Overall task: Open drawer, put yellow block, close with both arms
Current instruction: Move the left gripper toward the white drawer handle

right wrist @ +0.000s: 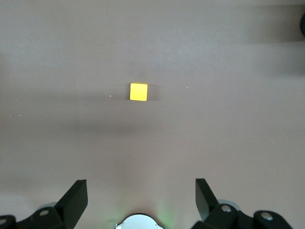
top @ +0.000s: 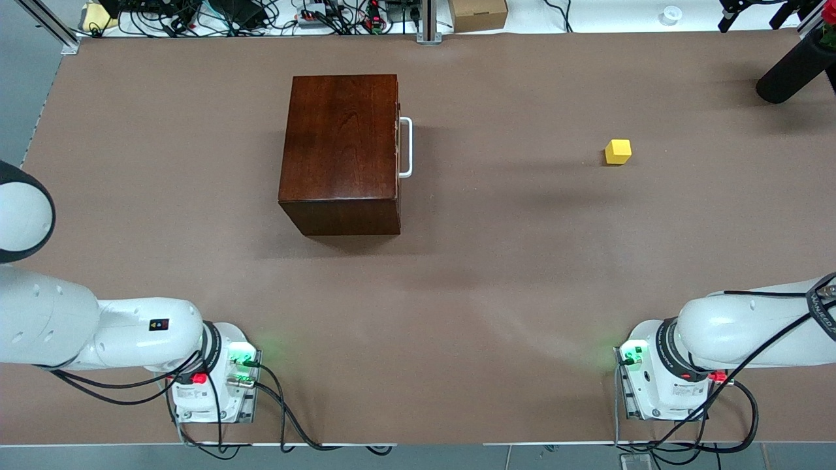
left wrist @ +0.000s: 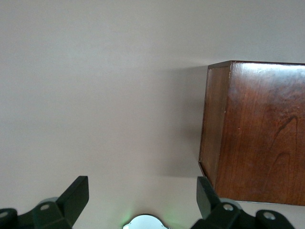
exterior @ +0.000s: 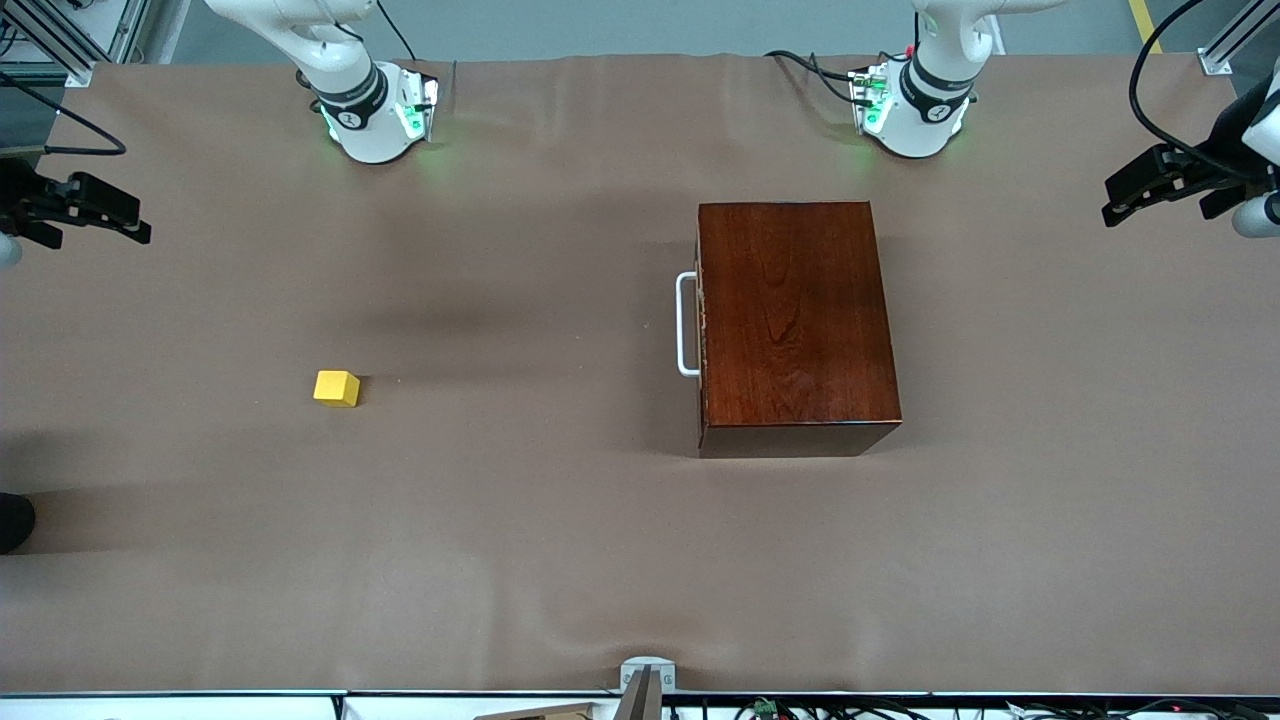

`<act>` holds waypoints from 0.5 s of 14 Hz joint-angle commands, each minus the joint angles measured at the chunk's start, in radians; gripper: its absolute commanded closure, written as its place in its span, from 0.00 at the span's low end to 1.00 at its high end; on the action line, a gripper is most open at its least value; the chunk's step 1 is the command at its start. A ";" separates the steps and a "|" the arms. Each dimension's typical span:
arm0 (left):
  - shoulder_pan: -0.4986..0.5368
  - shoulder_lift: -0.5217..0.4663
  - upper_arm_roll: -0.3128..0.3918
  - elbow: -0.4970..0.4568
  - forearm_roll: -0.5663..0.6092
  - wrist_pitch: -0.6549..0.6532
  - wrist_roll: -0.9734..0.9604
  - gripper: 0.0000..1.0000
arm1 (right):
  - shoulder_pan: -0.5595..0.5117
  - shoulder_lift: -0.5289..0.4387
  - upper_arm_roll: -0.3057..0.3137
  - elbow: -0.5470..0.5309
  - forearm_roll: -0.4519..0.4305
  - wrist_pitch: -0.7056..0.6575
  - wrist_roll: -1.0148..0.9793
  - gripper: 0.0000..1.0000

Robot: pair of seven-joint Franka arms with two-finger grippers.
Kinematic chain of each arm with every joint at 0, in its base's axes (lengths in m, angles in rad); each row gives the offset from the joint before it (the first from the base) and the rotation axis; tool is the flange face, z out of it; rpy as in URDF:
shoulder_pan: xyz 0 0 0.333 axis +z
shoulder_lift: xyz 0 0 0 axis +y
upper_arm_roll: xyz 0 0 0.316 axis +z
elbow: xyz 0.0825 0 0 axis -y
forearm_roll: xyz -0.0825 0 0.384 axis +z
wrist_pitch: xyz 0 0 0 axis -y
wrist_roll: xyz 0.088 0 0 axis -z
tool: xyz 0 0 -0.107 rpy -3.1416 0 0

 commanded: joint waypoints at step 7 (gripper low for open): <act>-0.006 0.010 -0.025 0.013 -0.004 0.000 0.008 0.00 | -0.019 -0.026 0.010 -0.021 -0.006 -0.004 -0.010 0.00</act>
